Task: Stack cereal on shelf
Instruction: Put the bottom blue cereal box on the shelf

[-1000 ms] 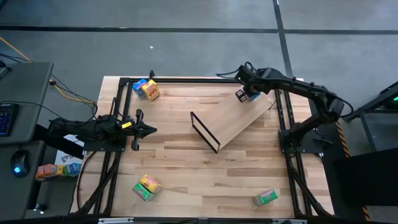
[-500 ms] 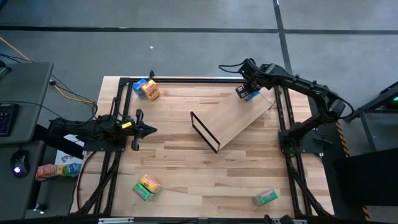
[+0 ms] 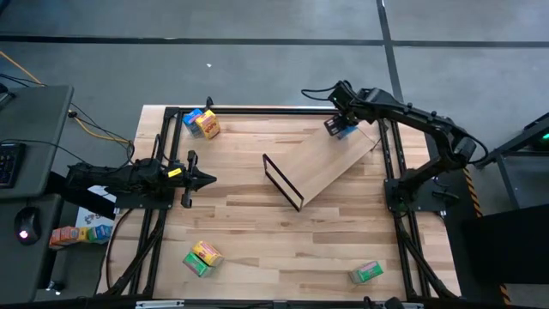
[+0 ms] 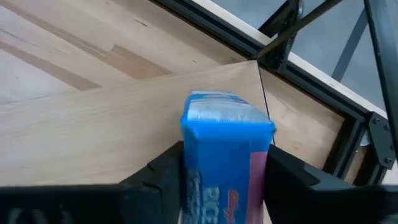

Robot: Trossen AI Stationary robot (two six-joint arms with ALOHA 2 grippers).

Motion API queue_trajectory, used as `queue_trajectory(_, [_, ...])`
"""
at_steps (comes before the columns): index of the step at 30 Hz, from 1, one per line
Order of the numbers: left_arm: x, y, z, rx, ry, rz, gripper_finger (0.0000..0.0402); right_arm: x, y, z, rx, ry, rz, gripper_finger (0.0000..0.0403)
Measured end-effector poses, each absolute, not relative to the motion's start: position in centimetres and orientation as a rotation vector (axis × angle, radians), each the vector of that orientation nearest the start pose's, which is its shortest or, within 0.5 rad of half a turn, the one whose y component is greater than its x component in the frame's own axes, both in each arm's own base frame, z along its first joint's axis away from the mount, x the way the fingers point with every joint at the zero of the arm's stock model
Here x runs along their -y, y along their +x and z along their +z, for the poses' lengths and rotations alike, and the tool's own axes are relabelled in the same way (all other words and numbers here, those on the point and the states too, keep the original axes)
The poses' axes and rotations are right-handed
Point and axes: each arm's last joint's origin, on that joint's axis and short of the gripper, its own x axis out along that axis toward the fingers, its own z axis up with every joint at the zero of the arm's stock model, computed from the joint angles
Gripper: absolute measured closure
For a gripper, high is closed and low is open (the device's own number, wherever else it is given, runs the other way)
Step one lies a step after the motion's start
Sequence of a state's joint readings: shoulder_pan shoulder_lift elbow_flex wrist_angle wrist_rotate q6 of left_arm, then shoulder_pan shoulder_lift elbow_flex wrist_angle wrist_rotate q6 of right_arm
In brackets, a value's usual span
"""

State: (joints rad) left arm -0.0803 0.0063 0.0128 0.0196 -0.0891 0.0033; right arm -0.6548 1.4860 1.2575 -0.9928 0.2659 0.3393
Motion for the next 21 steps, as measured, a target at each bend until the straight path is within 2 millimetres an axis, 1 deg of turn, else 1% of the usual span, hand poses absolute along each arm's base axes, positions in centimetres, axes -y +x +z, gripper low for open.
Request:
queue_trajectory(4, [0.5, 9.7, 16.9, 0.026, 0.001, 0.009, 0.0394, 18.0, 22.1, 28.1, -1.069, 0.497, -1.025, 0.0219])
queue_trajectory(9, [0.5, 9.7, 16.9, 0.026, 0.001, 0.009, 0.0394, 18.1, 22.2, 28.2, -1.060, 0.464, -1.017, 0.0217])
queue_trajectory(13, [0.5, 9.7, 16.9, 0.026, 0.001, 0.009, 0.0394, 17.9, 21.9, 28.5, -1.080, 0.447, -0.994, 0.0217])
queue_trajectory(17, [0.5, 9.7, 16.9, 0.026, 0.001, 0.009, 0.0394, 17.3, 21.1, 29.4, -1.073, 0.425, -0.982, 0.0217])
queue_trajectory(21, [0.5, 9.7, 16.9, 0.026, 0.001, 0.009, 0.0394, 16.5, 20.0, 30.8, -1.036, 0.402, -1.019, 0.0217])
